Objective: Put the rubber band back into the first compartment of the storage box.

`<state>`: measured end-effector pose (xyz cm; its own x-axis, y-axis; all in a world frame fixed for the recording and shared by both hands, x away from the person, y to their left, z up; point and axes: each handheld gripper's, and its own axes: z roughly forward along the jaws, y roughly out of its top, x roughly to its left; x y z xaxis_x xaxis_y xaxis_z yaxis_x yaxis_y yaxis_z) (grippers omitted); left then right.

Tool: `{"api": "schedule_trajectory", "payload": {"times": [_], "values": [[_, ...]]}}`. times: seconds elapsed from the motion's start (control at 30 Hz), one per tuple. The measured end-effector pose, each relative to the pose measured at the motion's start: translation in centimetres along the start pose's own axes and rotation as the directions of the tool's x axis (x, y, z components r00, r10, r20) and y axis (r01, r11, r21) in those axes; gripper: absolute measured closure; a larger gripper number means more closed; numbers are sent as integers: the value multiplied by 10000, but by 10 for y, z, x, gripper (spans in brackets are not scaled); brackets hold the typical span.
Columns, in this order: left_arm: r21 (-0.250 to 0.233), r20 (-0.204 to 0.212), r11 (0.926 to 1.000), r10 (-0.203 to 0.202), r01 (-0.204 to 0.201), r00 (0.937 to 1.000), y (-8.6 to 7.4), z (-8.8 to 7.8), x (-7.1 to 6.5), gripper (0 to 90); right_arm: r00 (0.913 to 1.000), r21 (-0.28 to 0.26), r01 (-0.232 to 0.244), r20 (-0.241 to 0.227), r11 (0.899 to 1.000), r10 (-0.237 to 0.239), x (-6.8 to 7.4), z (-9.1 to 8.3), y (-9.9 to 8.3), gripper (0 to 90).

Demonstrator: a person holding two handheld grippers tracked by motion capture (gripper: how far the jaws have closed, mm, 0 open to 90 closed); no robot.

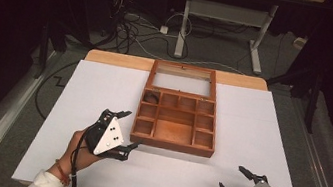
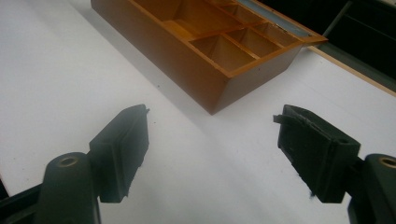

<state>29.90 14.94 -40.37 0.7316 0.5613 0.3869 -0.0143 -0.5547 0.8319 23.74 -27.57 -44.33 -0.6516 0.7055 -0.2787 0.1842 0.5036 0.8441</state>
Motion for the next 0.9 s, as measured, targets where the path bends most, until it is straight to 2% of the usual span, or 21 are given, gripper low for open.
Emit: {"api": "schedule_trajectory", "payload": {"times": [0.33,0.47,0.73,0.9], "values": [[263,-210,9997,4,2,9998,-16,-11,-3,158,10000,13,-11,-27,10000,11,1,1,0,253],[303,-250,9993,-203,210,9995,-22,-13,-3,158,10000,3,12,-5,10000,-12,1,1,0,253],[723,-389,9966,-363,391,9986,-46,-15,-8,159,10000,-16,26,26,10000,-26,1,1,-1,253],[762,-493,9956,-501,538,9975,-61,-20,-10,161,10000,-59,14,76,10000,-14,0,0,0,251]]}}
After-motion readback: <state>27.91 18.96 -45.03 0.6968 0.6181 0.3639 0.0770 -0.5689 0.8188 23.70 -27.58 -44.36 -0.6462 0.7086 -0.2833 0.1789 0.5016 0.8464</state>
